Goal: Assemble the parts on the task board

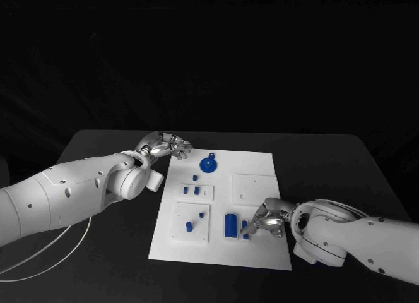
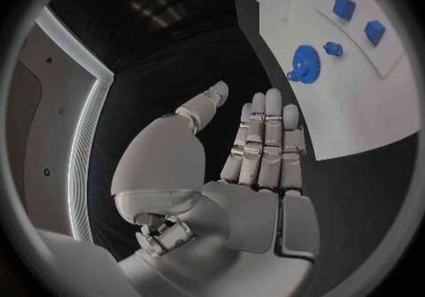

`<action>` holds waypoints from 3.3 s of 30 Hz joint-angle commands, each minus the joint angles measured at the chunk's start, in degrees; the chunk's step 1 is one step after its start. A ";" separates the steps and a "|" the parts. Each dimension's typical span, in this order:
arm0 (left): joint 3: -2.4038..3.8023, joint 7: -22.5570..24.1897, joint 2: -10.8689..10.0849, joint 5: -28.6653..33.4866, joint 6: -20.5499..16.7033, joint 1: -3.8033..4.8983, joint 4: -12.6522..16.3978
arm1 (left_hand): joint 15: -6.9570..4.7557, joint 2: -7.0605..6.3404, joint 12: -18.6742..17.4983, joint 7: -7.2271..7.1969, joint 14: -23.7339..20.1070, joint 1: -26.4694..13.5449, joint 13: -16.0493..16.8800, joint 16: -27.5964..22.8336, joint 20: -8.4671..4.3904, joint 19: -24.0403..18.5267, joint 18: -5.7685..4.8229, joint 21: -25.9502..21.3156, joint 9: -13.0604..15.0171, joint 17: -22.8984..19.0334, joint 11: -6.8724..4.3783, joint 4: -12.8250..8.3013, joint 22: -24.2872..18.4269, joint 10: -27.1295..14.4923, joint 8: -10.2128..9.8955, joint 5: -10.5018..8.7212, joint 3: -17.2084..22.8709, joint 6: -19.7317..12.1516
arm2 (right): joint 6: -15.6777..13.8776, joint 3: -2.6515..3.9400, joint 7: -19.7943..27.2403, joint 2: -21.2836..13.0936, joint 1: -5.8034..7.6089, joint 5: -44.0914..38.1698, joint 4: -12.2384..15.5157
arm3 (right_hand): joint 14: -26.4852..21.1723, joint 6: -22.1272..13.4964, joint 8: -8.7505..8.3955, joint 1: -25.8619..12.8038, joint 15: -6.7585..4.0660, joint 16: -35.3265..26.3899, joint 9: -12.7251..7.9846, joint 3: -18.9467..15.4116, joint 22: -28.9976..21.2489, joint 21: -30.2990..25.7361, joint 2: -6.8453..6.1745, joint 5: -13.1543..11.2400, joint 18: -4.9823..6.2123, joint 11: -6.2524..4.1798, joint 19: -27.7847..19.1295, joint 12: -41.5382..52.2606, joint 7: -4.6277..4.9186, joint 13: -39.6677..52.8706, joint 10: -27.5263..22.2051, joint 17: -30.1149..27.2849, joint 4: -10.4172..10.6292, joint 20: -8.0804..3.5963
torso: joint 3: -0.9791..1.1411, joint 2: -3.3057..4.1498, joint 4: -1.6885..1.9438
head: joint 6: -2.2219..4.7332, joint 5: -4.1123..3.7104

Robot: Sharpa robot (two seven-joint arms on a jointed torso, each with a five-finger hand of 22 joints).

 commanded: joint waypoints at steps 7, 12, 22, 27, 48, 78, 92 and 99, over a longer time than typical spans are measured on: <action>0.04 0.39 0.03 0.30 0.67 0.04 0.12 | 0.00 0.56 -0.25 -0.26 0.55 0.07 -0.08 -0.28 0.36 0.12 0.41 -0.29 -0.08 0.10 0.07 0.03 0.11 0.44 0.29 -0.07 -0.24 -0.25 | 5.27 -0.44 -0.62 -0.95 -0.47 -0.02 -0.30 | -0.03 -0.22 -0.27 6.95 -0.24 -0.17 -0.29 -3.08 0.85 -0.28 1.61 -0.07 2.09 -0.20 -0.46 -0.04 0.17 2.89 -0.04 0.33 -0.05 -0.44 | -0.02 0.01 -0.02 | 0.01 0.00; 0.04 0.41 0.09 0.30 0.69 0.04 0.13 | 0.00 0.56 -0.26 -0.26 0.55 0.09 -0.08 -0.29 0.36 0.12 0.41 -0.29 -0.08 0.12 0.07 0.02 0.12 0.44 0.29 -0.07 -0.24 -0.26 | 4.95 -0.44 -0.79 -0.58 -0.48 -0.83 -0.25 | -0.05 -0.08 -0.37 9.29 -0.20 -0.17 -0.38 -4.30 0.84 -0.34 2.24 -0.06 2.09 -0.22 -0.56 -0.12 0.21 2.84 -0.06 0.40 -0.04 -0.27 | 0.00 0.01 -0.02 | 0.08 -0.03; 0.04 0.43 0.14 0.30 0.65 0.04 0.15 | 0.00 0.56 -0.26 -0.26 0.55 0.13 -0.09 -0.32 0.35 0.13 0.41 -0.31 -0.09 0.16 0.07 0.00 0.14 0.44 0.29 -0.07 -0.23 -0.26 | 3.35 -0.44 -2.85 0.30 -0.48 -5.58 -0.35 | 0.10 0.35 -0.43 11.11 -0.18 -0.11 -0.54 -4.08 0.76 -0.45 4.62 -0.06 2.09 -0.27 -0.42 0.26 0.15 3.07 0.45 0.49 -0.01 -0.03 | -0.08 0.00 0.01 | 0.03 -0.14; 0.04 0.44 0.10 0.30 0.67 0.04 0.17 | 0.00 0.57 -0.25 -0.26 0.56 0.16 -0.09 -0.33 0.35 0.13 0.41 -0.32 -0.10 0.18 0.07 -0.01 0.14 0.44 0.30 -0.07 -0.22 -0.26 | 3.40 -0.44 -2.89 0.26 -0.48 -5.71 -0.39 | 0.12 0.52 -0.47 11.98 -0.17 -0.14 -0.62 -3.39 0.78 -0.45 5.04 -0.07 2.09 -0.27 -0.37 0.36 0.14 3.12 0.62 0.47 0.02 0.07 | -0.08 0.02 0.07 | 0.04 -0.14; 0.03 0.22 -0.01 3.54 1.41 0.03 0.02 | 0.15 0.45 -0.30 -0.15 0.21 -0.06 -0.16 -0.79 0.44 0.02 0.34 -0.50 -0.16 0.29 0.11 0.07 0.23 0.37 0.32 -0.10 -0.38 -0.29 | 1.53 0.58 14.68 -1.64 1.45 16.78 -4.87 | -1.78 -2.83 -2.69 4.16 0.74 -3.52 -1.51 2.40 0.24 -2.32 -3.68 1.23 2.09 0.94 -0.90 -6.12 1.46 -0.99 -5.35 -1.90 1.70 1.05 | -0.14 -0.32 -0.15 | 2.20 -0.81; 0.25 6.06 4.92 16.46 0.03 1.72 -10.12 | 4.78 -1.11 -1.44 -3.33 -15.61 -3.48 -5.23 -15.61 7.40 -16.43 -2.13 -12.29 -1.74 -3.98 -0.48 2.12 -0.17 -15.30 -3.07 -0.02 -2.68 -9.18 | 5.98 11.87 40.22 16.24 1.23 44.44 -45.05 | -29.83 -16.31 -5.42 8.59 16.81 -52.35 -3.02 6.57 -18.47 -40.56 3.41 3.10 -4.22 10.80 -36.49 -63.91 4.54 -58.22 -20.51 -36.99 0.31 15.79 | -0.06 -5.13 -0.14 | 13.55 -0.84; 1.24 5.43 3.88 14.88 -2.61 -0.35 -6.27 | -4.31 8.74 -5.05 -9.08 -56.31 -62.42 -8.99 -33.72 1.74 -37.38 -2.13 -41.03 -26.24 -25.56 -6.24 11.49 -71.49 -69.81 -18.60 -3.82 -30.81 -50.75 | 1.22 12.12 39.88 14.90 0.23 44.45 -40.94 | -75.84 -62.78 -16.01 -44.69 8.17 -70.04 -35.19 -22.82 -74.93 -60.78 6.58 -2.89 -12.91 2.26 -65.16 -72.45 -3.59 -74.90 -74.52 -67.80 16.79 4.31 | 0.12 -6.64 -0.10 | 11.58 -1.18; 3.95 9.06 1.02 14.57 -12.34 -5.41 3.79 | -4.31 8.74 -5.05 -9.08 -56.31 -62.42 -8.99 -33.72 1.74 -37.38 -2.13 -41.03 -26.24 -25.56 -6.24 11.49 -71.49 -69.81 -18.60 -3.82 -30.81 -50.75 | -7.60 12.57 43.89 11.62 -2.14 48.53 -30.88 | -75.84 -62.78 -16.01 -44.69 8.17 -70.04 -35.19 -22.82 -74.93 -60.78 6.58 -2.89 -12.91 2.26 -65.16 -72.45 -3.59 -74.90 -74.52 -67.80 16.79 4.31 | 0.44 -10.43 -0.11 | 6.89 -1.71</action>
